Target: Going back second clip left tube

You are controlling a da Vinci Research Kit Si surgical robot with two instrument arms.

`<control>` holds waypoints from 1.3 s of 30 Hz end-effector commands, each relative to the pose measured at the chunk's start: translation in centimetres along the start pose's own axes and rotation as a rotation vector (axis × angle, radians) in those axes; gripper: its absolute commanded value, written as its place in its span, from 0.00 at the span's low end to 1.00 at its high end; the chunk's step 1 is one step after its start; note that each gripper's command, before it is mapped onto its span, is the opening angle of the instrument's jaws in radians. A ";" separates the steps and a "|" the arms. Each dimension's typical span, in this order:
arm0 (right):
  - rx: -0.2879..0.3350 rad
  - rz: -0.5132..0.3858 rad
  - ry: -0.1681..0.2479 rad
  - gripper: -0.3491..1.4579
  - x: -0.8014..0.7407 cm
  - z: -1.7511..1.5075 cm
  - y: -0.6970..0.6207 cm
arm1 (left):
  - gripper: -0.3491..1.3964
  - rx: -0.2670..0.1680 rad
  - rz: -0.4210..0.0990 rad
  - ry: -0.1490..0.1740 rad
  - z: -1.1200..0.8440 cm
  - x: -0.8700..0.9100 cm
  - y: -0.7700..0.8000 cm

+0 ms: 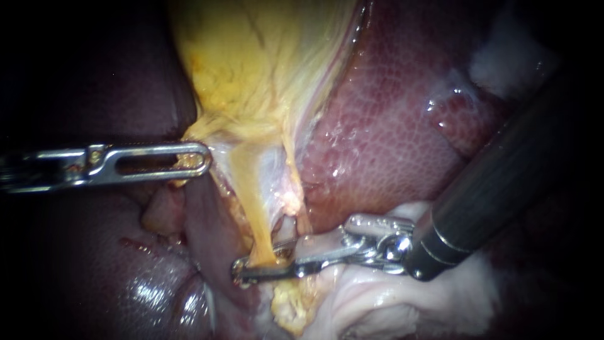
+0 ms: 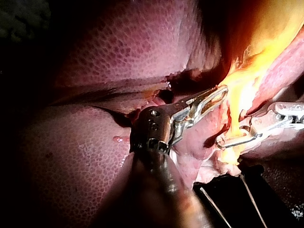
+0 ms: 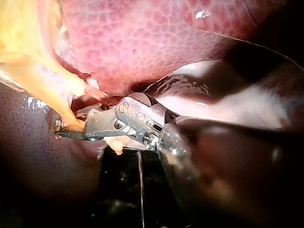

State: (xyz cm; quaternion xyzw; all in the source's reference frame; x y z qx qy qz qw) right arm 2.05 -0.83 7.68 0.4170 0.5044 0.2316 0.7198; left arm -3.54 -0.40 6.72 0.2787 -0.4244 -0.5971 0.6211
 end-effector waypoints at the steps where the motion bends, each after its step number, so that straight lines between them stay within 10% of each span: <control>1: 0.001 0.000 0.000 0.00 0.00 0.00 0.00 | 0.00 0.000 0.000 0.000 0.00 0.00 0.00; 5: 0.000 0.001 -0.003 0.00 0.00 -0.02 0.03 | 0.00 0.000 0.000 0.000 0.00 0.01 0.00; 10: 0.027 -0.061 0.076 0.45 0.01 -0.04 0.12 | 0.00 0.000 0.000 0.000 0.00 0.01 0.00; 23: -0.032 -0.101 0.132 0.52 0.06 -0.19 0.55 | 0.00 -0.001 0.001 -0.001 0.00 0.02 0.00; 39: -0.030 -0.154 0.137 0.52 0.23 -1.29 0.15 | 0.00 -0.001 0.001 -0.001 -0.01 0.03 -0.01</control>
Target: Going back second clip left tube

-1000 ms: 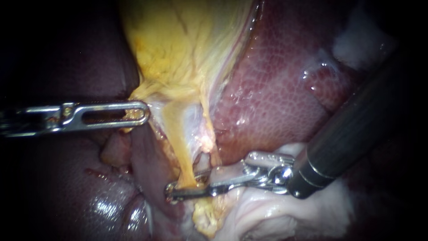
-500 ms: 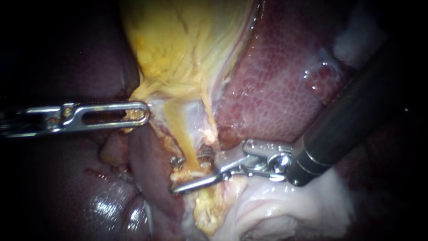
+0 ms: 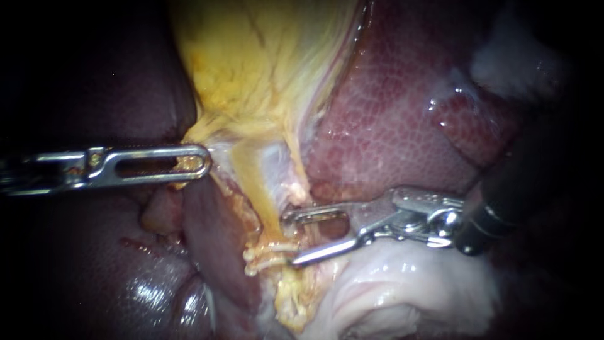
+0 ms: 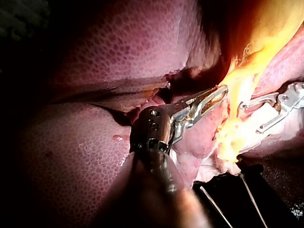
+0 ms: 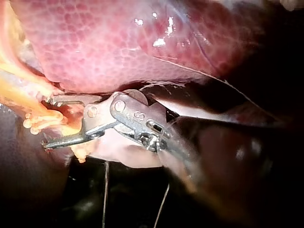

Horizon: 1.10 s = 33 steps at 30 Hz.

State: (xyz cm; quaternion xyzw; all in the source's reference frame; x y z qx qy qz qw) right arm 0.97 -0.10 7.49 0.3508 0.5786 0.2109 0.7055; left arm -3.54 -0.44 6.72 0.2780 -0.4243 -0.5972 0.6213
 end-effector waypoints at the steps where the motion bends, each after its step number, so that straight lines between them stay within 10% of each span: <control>1: -0.009 -0.004 0.013 0.52 0.08 -0.10 -0.02 | 0.00 0.000 0.000 0.000 0.01 0.00 0.00; 12: -0.030 -0.065 0.074 0.52 0.71 -0.79 -0.28 | 0.00 -0.006 0.003 -0.007 0.09 0.05 0.03; 33: 0.000 -0.064 0.070 0.52 0.69 -0.82 -0.37 | 0.00 0.014 0.017 0.049 1.11 0.55 0.19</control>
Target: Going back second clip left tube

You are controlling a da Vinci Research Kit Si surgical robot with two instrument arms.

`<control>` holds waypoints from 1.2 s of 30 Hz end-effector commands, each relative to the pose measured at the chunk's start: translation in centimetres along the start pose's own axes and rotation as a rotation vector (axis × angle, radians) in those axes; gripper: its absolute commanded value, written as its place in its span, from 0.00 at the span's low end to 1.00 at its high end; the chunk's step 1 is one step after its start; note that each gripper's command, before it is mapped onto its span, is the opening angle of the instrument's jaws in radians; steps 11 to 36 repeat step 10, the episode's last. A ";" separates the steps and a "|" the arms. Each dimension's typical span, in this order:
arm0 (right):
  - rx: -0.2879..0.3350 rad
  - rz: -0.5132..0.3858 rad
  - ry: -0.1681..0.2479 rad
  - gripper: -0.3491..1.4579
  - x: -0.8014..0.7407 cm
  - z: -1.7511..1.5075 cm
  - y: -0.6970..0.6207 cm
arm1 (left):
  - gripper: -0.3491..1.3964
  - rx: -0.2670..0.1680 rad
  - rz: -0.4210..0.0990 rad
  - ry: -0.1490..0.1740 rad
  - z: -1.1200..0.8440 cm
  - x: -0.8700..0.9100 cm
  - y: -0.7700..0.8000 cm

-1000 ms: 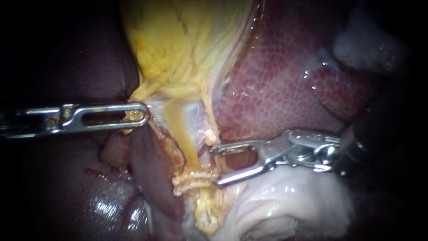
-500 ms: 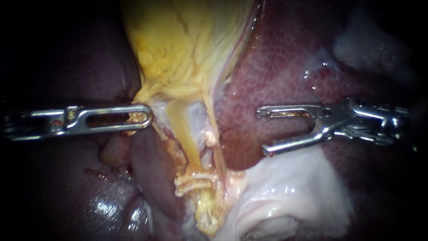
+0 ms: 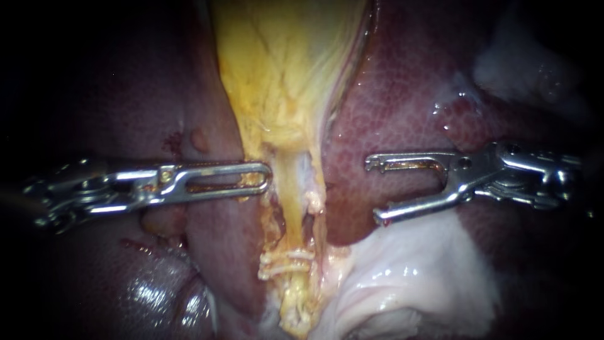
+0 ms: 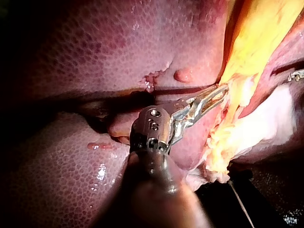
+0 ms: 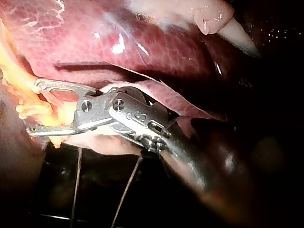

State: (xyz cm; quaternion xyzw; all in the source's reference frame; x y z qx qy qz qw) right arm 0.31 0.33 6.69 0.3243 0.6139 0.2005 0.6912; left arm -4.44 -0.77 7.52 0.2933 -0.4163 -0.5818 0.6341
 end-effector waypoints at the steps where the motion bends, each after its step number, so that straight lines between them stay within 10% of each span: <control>1: 0.000 0.000 0.000 0.52 0.01 -0.01 0.00 | 0.00 -0.003 0.000 0.004 0.00 0.00 0.00; 36: 0.001 0.000 0.000 0.52 0.03 0.01 -0.04 | 0.00 -0.003 0.000 0.004 -0.01 0.00 0.00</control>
